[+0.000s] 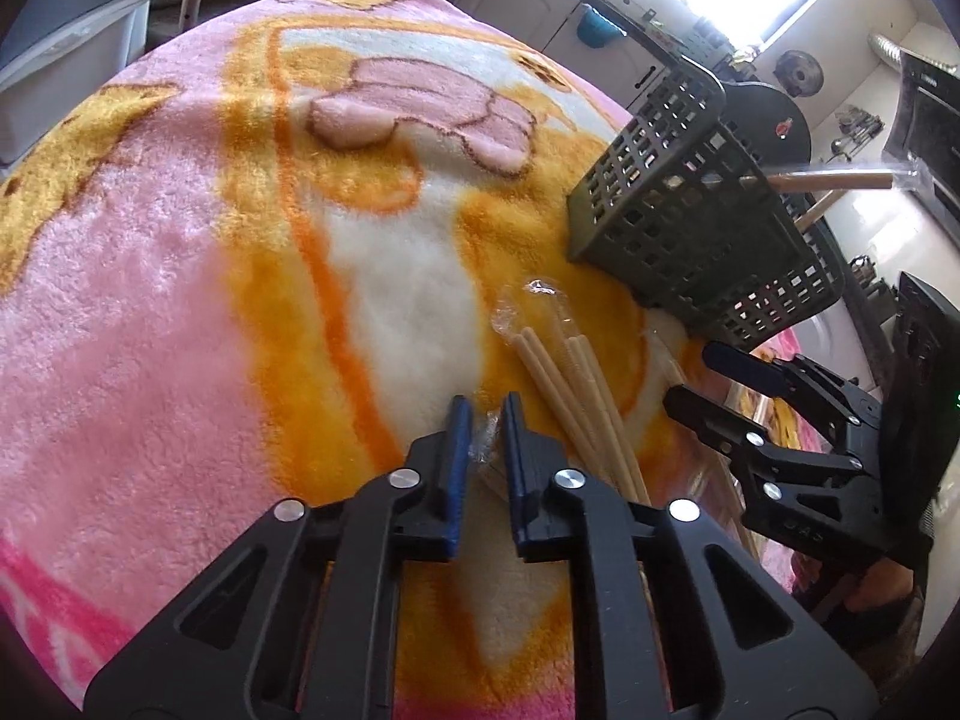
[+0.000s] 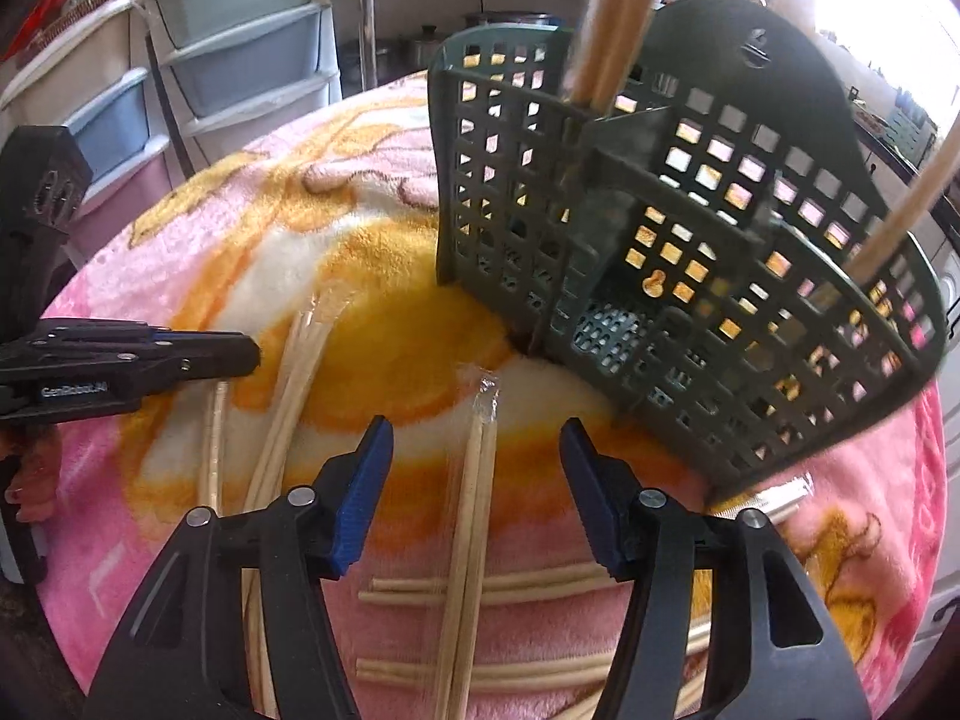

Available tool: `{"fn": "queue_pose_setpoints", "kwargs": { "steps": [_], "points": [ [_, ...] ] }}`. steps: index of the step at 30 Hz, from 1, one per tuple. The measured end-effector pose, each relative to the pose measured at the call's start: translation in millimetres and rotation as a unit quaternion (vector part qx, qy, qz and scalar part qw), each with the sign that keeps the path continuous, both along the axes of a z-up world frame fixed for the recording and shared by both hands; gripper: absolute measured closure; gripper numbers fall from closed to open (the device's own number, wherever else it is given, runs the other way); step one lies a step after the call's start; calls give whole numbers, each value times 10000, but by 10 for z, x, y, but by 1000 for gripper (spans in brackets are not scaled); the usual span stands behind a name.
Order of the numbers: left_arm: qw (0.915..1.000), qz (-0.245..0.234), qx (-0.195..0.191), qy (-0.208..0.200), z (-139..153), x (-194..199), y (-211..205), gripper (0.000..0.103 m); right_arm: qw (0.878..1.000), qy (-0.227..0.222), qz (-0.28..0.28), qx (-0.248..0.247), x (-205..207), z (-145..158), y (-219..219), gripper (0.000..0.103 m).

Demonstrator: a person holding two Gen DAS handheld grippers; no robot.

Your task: Organize utensils

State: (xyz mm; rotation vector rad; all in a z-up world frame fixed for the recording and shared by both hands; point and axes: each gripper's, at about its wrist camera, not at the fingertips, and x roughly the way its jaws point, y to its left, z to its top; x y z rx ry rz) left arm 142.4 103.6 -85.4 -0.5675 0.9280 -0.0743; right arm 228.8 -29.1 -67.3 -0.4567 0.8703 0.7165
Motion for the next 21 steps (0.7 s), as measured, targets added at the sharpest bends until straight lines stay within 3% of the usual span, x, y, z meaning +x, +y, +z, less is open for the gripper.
{"fn": "queue_pose_setpoints", "kwargs": {
  "steps": [6, 11, 16, 21],
  "points": [
    [9997, 17, -217, -108, -33, -44, 78, 99, 9996, 106, -27, -255, 132, -80, 156, 55],
    [9993, 57, -286, -216, 11, -81, 111, 99, 9992, 315, -53, -258, 244, -136, 233, 67],
    [9989, 110, -252, -386, 121, -126, 141, 99, 9995, 272, 29, -162, 213, -92, 234, 97],
    [9978, 127, -246, -598, 280, -189, 160, 100, 9996, 264, 66, 71, 179, 10, 150, 98]
  ]
}}
